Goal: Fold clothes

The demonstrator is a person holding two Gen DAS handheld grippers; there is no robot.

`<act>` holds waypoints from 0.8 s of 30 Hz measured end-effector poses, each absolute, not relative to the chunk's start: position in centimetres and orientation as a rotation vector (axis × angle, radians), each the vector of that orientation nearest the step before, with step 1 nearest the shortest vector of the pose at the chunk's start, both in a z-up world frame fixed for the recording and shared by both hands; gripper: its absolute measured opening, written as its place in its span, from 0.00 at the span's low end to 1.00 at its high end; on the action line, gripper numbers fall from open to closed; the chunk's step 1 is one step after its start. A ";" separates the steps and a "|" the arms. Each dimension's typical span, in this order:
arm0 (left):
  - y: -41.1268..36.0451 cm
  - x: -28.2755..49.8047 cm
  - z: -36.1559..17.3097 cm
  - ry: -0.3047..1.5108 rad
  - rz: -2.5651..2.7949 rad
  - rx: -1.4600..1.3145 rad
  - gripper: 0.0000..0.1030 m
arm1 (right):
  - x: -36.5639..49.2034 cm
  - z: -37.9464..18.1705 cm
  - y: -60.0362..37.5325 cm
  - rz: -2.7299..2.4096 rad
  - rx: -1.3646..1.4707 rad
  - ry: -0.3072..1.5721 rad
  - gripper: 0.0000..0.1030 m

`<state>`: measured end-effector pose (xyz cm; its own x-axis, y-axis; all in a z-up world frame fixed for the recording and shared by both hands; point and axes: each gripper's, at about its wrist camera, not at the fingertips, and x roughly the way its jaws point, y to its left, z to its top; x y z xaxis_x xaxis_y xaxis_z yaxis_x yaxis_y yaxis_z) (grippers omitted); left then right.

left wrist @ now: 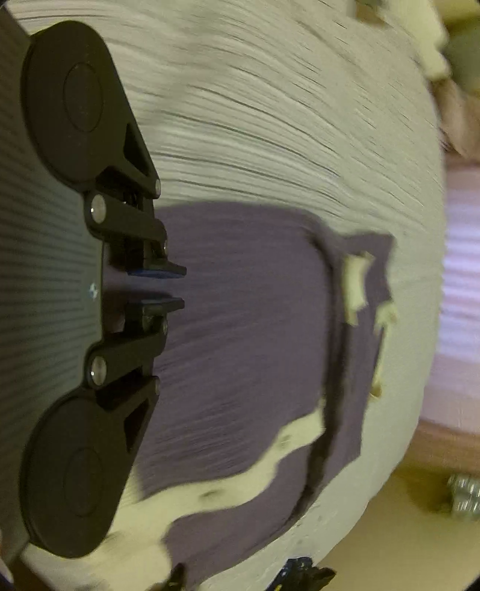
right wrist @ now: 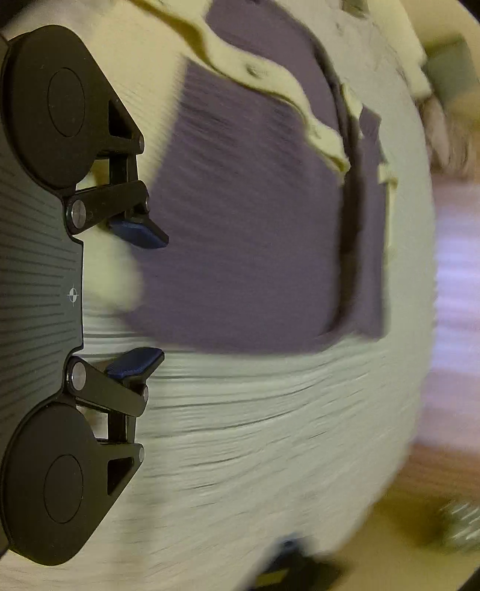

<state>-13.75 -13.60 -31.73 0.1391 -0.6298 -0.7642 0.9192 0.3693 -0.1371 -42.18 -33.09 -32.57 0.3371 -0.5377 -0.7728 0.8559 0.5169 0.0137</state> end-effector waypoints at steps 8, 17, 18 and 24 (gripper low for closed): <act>-6.5 -19.1 -28.4 0.939 -1.080 0.420 0.13 | -44.1 -29.0 -26.0 -1.031 0.567 0.810 0.62; -1.4 -24.0 -23.1 0.855 -1.085 0.404 0.28 | -43.9 -24.4 -18.8 -1.024 0.601 0.728 0.62; -0.9 -24.3 -22.5 0.840 -1.089 0.398 0.29 | -43.8 -23.7 -18.3 -1.024 0.589 0.722 0.62; 1.8 -25.9 -20.1 0.770 -1.101 0.375 0.33 | -43.2 -20.2 -15.1 -1.015 0.516 0.680 0.62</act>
<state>-25.89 1.76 -20.14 0.2347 -0.6544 -0.7188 0.8993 0.4268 -0.0949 -43.20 -15.12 -20.20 0.3569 -0.5914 -0.7231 0.8936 0.4416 0.0800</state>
